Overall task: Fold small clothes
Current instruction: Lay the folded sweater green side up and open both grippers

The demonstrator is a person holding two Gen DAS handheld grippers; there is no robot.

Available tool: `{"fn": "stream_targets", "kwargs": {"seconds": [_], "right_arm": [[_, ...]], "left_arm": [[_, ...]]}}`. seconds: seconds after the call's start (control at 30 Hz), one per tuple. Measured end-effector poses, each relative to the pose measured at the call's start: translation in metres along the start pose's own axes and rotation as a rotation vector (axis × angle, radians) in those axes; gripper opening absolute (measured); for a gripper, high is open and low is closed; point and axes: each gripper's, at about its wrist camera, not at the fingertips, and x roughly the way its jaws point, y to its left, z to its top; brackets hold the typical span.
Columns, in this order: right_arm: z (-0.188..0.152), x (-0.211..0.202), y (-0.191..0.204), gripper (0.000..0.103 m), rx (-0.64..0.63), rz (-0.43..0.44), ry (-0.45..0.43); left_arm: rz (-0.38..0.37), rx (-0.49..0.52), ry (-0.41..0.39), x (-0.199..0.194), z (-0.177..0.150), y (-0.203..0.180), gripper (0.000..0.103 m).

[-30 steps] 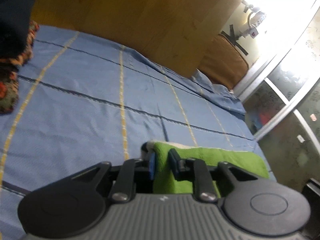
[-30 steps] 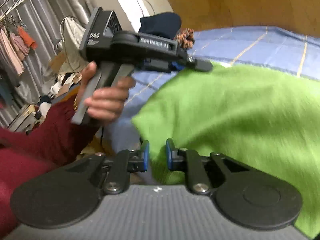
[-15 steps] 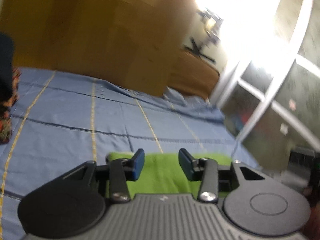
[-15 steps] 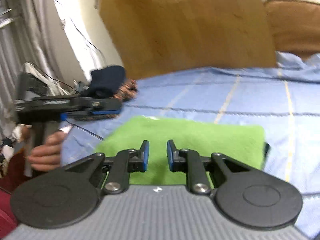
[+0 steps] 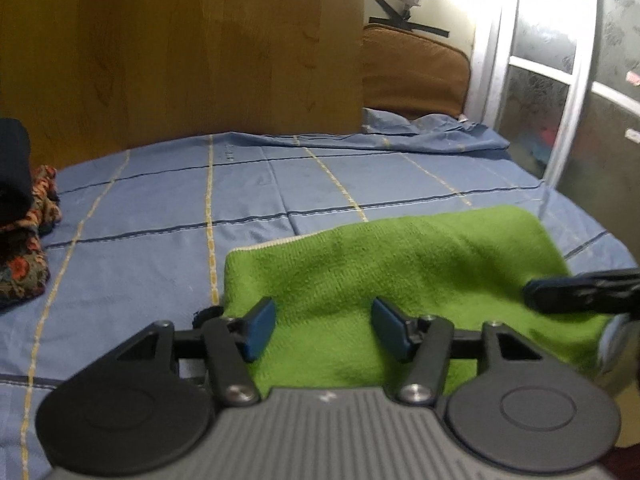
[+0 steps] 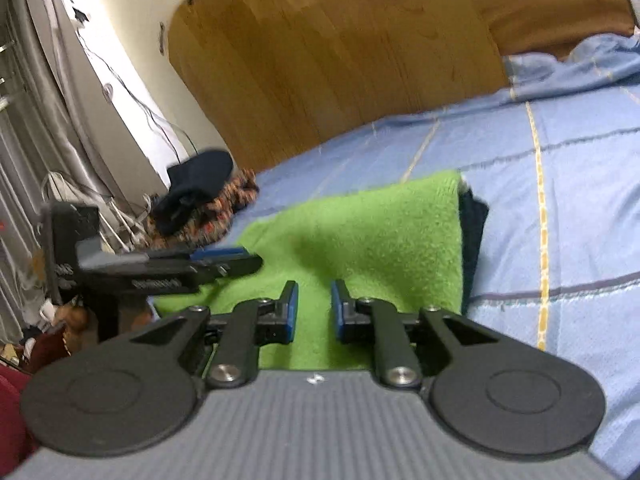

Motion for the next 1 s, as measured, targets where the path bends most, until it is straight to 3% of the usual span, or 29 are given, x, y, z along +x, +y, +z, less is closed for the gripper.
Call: {"fn": "stream_targets", "kwargs": {"seconds": [0.1,0.13,0.27,0.4,0.47,0.7,0.87,1.0], "right_arm": [[-0.002,-0.012,-0.001,0.042,0.016,0.001,-0.068],[-0.002,-0.013,-0.002,0.043,0.026,-0.004,-0.082],[-0.008,-0.003,-0.013,0.042,0.075,-0.047,-0.053],[-0.012,-0.005,-0.025,0.042,0.159,-0.008,-0.084],[-0.015,-0.006,-0.029,0.042,0.190,0.010,-0.101],[-0.023,-0.008,-0.031,0.042,0.180,0.029,-0.134],[-0.024,-0.009,-0.036,0.042,0.194,0.048,-0.137],[-0.025,-0.010,-0.039,0.043,0.205,0.064,-0.135]], "left_arm": [[0.042,-0.005,0.003,0.003,0.000,-0.009,0.063],[0.056,-0.001,0.004,0.004,0.000,-0.012,0.064],[0.095,0.011,0.009,0.005,-0.001,-0.019,0.067],[0.109,0.000,0.017,0.006,-0.001,-0.021,0.071],[0.107,0.002,0.020,0.008,-0.001,-0.023,0.081],[0.105,0.008,0.017,0.010,-0.003,-0.024,0.084],[0.079,0.003,0.020,0.012,-0.004,-0.023,0.099],[0.069,0.003,0.020,0.013,-0.005,-0.024,0.103]]}}
